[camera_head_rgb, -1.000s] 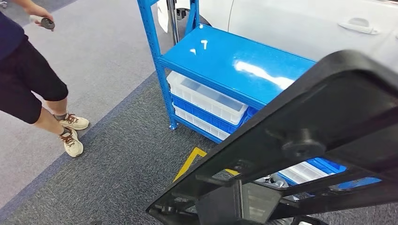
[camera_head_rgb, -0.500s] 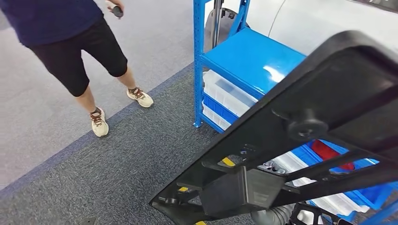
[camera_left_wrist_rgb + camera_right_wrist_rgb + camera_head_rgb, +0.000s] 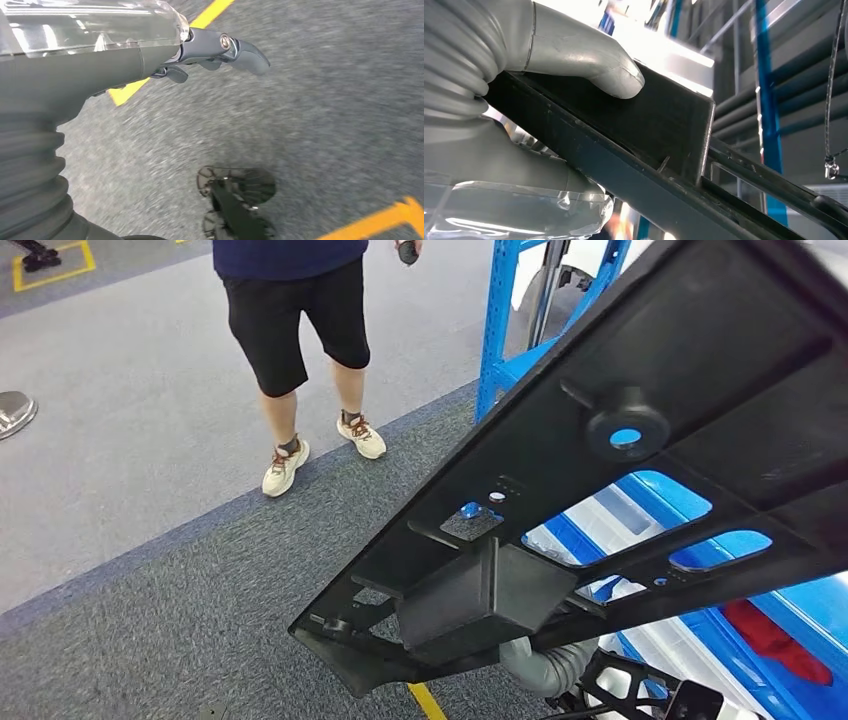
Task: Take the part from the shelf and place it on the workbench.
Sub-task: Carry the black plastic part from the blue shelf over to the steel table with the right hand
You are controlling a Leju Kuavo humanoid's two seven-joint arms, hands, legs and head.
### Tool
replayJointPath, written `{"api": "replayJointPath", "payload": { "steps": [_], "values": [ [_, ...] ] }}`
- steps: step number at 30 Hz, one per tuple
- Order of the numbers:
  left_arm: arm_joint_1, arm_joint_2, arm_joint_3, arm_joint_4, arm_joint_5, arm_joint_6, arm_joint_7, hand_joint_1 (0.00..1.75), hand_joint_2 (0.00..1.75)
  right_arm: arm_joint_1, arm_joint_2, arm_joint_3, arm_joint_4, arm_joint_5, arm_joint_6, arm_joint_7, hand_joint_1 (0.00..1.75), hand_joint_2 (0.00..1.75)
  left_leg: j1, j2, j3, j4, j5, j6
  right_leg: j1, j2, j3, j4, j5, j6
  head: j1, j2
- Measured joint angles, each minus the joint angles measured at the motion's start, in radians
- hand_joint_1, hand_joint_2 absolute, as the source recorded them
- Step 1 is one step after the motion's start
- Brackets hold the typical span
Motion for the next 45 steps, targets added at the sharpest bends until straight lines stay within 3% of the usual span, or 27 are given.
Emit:
{"api": "replayJointPath", "payload": {
  "steps": [2, 4, 5, 6, 8, 9, 11, 13, 15, 16, 17, 19, 21, 23, 24, 26, 28, 30, 32, 34, 36, 37, 39, 40, 42, 43, 45],
  "values": [
    [0.004, 0.0, 0.003, 0.0, 0.003, 0.001, 0.013, 0.0, 1.75, -0.006, 0.001, 0.015, 0.005, -0.008, -0.002, 0.001, 1.75, 1.75, -0.001, 0.015, 0.049, -0.091, 0.055, 0.005, 0.001, -0.028, 0.005, 0.0, -0.004, 0.003, 0.0, 0.0],
    [0.004, 0.001, 0.005, 0.0, 0.004, 0.003, 0.018, 0.0, 1.75, -0.005, 0.001, 0.025, 0.007, -0.011, -0.007, 0.0, 1.75, 1.75, -0.011, 0.057, 0.118, -0.222, 0.1, 0.021, 0.005, -0.053, 0.013, 0.0, -0.01, 0.009, 0.0, 0.0],
    [0.004, 0.002, 0.005, 0.0, 0.003, 0.005, 0.02, 0.0, 1.75, -0.004, 0.001, 0.029, 0.007, -0.011, -0.01, 0.0, 1.75, 1.75, -0.016, 0.072, 0.137, -0.258, 0.108, 0.03, 0.007, -0.064, 0.015, -0.001, -0.013, 0.014, 0.0, 0.0],
    [0.005, 0.002, 0.006, 0.0, 0.002, 0.006, 0.021, 0.0, 1.75, -0.002, 0.001, 0.031, 0.009, -0.01, -0.012, 0.0, 1.75, 1.75, -0.02, 0.076, 0.141, -0.272, 0.107, 0.038, 0.008, -0.074, 0.018, -0.002, -0.014, 0.019, 0.0, 0.0],
    [0.011, 0.002, 0.006, 0.0, -0.003, 0.013, 0.022, 0.0, 1.75, 0.0, 0.001, 0.035, 0.012, -0.007, -0.015, 0.0, 1.75, 1.75, -0.019, 0.052, 0.142, -0.278, 0.111, 0.05, 0.009, -0.09, 0.024, -0.007, -0.017, 0.03, 0.0, 0.0],
    [0.015, 0.001, 0.006, 0.0, -0.007, 0.017, 0.022, 0.0, 1.75, 0.001, 0.001, 0.036, 0.013, -0.005, -0.016, 0.0, 1.75, 1.75, -0.016, 0.04, 0.146, -0.285, 0.114, 0.055, 0.008, -0.08, 0.026, -0.003, -0.022, 0.036, 0.0, 0.0],
    [0.015, -0.002, 0.006, 0.0, -0.015, 0.025, 0.023, 0.0, 1.75, 0.005, 0.001, 0.038, 0.014, -0.002, -0.016, -0.001, 1.75, 1.75, -0.011, 0.017, 0.155, -0.298, 0.123, 0.065, 0.006, -0.026, 0.004, 0.058, -0.06, 0.042, 0.0, 0.0],
    [0.011, -0.005, 0.006, 0.0, -0.021, 0.029, 0.023, 0.0, 1.75, 0.015, 0.001, 0.038, 0.016, 0.001, -0.016, -0.001, 1.75, 1.75, -0.012, -0.009, 0.155, -0.299, 0.126, 0.07, 0.004, 0.028, -0.06, 0.187, -0.119, 0.041, 0.0, 0.0],
    [0.01, -0.008, 0.006, 0.0, -0.022, 0.031, 0.024, 0.0, 1.75, 0.024, 0.0, 0.037, 0.019, 0.004, -0.015, -0.001, 1.75, 1.75, -0.014, -0.039, 0.155, -0.296, 0.125, 0.072, 0.003, 0.043, -0.112, 0.27, -0.134, 0.041, 0.0, 0.0],
    [0.01, -0.009, 0.006, 0.0, -0.021, 0.031, 0.024, 0.0, 1.75, 0.027, 0.0, 0.037, 0.02, 0.006, -0.015, -0.001, 1.75, 1.75, -0.014, -0.054, 0.155, -0.293, 0.124, 0.072, 0.003, 0.046, -0.116, 0.262, -0.114, 0.04, 0.0, 0.0],
    [0.011, -0.011, 0.006, 0.0, -0.021, 0.028, 0.025, 0.0, 1.75, 0.028, -0.001, 0.038, 0.021, 0.006, -0.014, -0.001, 1.75, 1.75, -0.014, -0.07, 0.156, -0.29, 0.122, 0.07, 0.002, 0.054, -0.099, 0.212, -0.075, 0.039, 0.0, 0.0],
    [0.01, -0.018, 0.006, 0.0, -0.018, 0.02, 0.025, 0.0, 1.75, 0.029, -0.001, 0.038, 0.022, 0.007, -0.013, -0.001, 1.75, 1.75, -0.013, -0.099, 0.152, -0.278, 0.117, 0.063, -0.002, 0.095, -0.048, 0.078, -0.007, 0.037, 0.0, 0.0],
    [0.01, -0.022, 0.007, 0.0, -0.017, 0.013, 0.025, 0.0, 1.75, 0.03, -0.001, 0.037, 0.022, 0.009, -0.012, -0.001, 1.75, 1.75, -0.011, -0.123, 0.144, -0.27, 0.112, 0.052, -0.002, 0.124, -0.022, 0.01, 0.014, 0.035, 0.0, 0.0],
    [0.014, -0.025, 0.008, 0.0, -0.017, 0.011, 0.026, 0.0, 1.75, 0.031, 0.0, 0.037, 0.021, 0.012, -0.012, -0.001, 1.75, 1.75, -0.006, -0.143, 0.137, -0.271, 0.112, 0.039, 0.001, 0.108, -0.019, 0.004, 0.013, 0.027, 0.0, 0.0],
    [0.017, -0.026, 0.01, 0.0, -0.017, 0.009, 0.026, 0.0, 1.75, 0.03, 0.0, 0.037, 0.021, 0.013, -0.012, -0.001, 1.75, 1.75, -0.005, -0.137, 0.135, -0.268, 0.11, 0.034, 0.001, 0.096, -0.015, -0.001, 0.014, 0.021, 0.0, 0.0],
    [0.018, -0.029, 0.011, 0.0, -0.017, 0.007, 0.026, 0.0, 1.75, 0.03, 0.001, 0.037, 0.021, 0.015, -0.012, -0.002, 1.75, 1.75, -0.006, -0.087, 0.112, -0.217, 0.079, 0.025, 0.0, 0.067, -0.005, -0.013, 0.018, 0.009, 0.0, 0.0],
    [0.013, -0.03, 0.011, 0.0, -0.017, 0.006, 0.025, 0.0, 1.75, 0.032, 0.001, 0.037, 0.021, 0.018, -0.012, -0.002, 1.75, 1.75, -0.005, -0.025, 0.053, -0.095, 0.016, 0.018, 0.004, 0.037, -0.001, -0.016, 0.016, 0.002, 0.0, 0.0],
    [0.011, -0.031, 0.011, 0.0, -0.017, 0.005, 0.025, 0.0, 1.75, 0.035, 0.001, 0.037, 0.022, 0.021, -0.012, -0.002, 1.75, 1.75, -0.001, -0.004, 0.004, 0.001, -0.017, 0.012, 0.006, 0.006, 0.0, -0.016, 0.012, 0.002, 0.0, 0.0],
    [0.014, -0.032, 0.011, 0.0, -0.017, 0.005, 0.025, 0.0, 1.75, 0.035, 0.002, 0.037, 0.022, 0.021, -0.012, -0.002, 1.75, 1.75, 0.001, 0.009, 0.03, -0.046, 0.022, 0.011, 0.007, -0.023, 0.004, -0.016, 0.008, 0.005, 0.0, 0.0],
    [0.014, -0.032, 0.011, 0.0, -0.018, 0.004, 0.025, 0.0, 1.75, 0.034, 0.002, 0.037, 0.022, 0.021, -0.012, -0.002, 1.75, 1.75, -0.005, 0.058, 0.106, -0.184, 0.081, 0.02, 0.01, -0.049, 0.012, -0.016, 0.001, 0.011, 0.0, 0.0],
    [0.01, -0.032, 0.012, 0.0, -0.023, 0.003, 0.024, 0.0, 1.75, 0.033, 0.001, 0.037, 0.022, 0.025, -0.015, -0.002, 1.75, 1.75, -0.013, 0.098, 0.147, -0.265, 0.103, 0.036, 0.015, -0.07, 0.02, -0.016, -0.004, 0.021, 0.0, 0.0],
    [0.01, -0.031, 0.012, 0.0, -0.025, 0.006, 0.023, 0.0, 1.75, 0.032, 0.001, 0.037, 0.022, 0.027, -0.017, -0.002, 1.75, 1.75, -0.016, 0.097, 0.147, -0.272, 0.1, 0.044, 0.016, -0.081, 0.022, -0.016, -0.007, 0.026, 0.0, 0.0],
    [0.013, -0.028, 0.015, 0.0, -0.026, 0.031, 0.025, 0.0, 1.75, 0.032, 0.001, 0.037, 0.022, 0.029, -0.021, -0.002, 1.75, 1.75, -0.016, 0.07, 0.149, -0.279, 0.103, 0.056, 0.013, -0.097, 0.03, -0.018, -0.012, 0.038, 0.0, 0.0],
    [0.014, -0.024, 0.02, 0.0, -0.022, 0.052, 0.027, 0.0, 1.75, 0.033, 0.001, 0.037, 0.021, 0.03, -0.023, -0.002, 1.75, 1.75, -0.013, 0.056, 0.154, -0.285, 0.106, 0.062, 0.011, -0.083, 0.032, -0.009, -0.021, 0.043, 0.0, 0.0],
    [0.014, -0.011, 0.037, 0.0, -0.008, 0.089, 0.03, 0.0, 1.75, 0.038, -0.002, 0.035, 0.021, 0.031, -0.028, -0.003, 1.75, 1.75, -0.008, 0.028, 0.164, -0.295, 0.114, 0.073, 0.006, -0.019, 0.003, 0.068, -0.067, 0.049, 0.001, 0.0],
    [0.012, -0.003, 0.046, 0.0, -0.001, 0.099, 0.031, 0.0, 1.75, 0.043, -0.005, 0.033, 0.022, 0.031, -0.03, -0.003, 1.75, 1.75, -0.009, 0.014, 0.163, -0.296, 0.116, 0.077, 0.004, 0.016, -0.031, 0.137, -0.1, 0.049, 0.001, 0.0],
    [0.01, 0.013, 0.061, 0.0, 0.006, 0.106, 0.033, 0.0, 1.75, 0.052, -0.012, 0.029, 0.023, 0.031, -0.031, -0.003, 1.75, 1.75, -0.011, -0.018, 0.162, -0.295, 0.117, 0.08, 0.003, 0.043, -0.102, 0.264, -0.142, 0.05, 0.001, 0.0]
  ]
}}
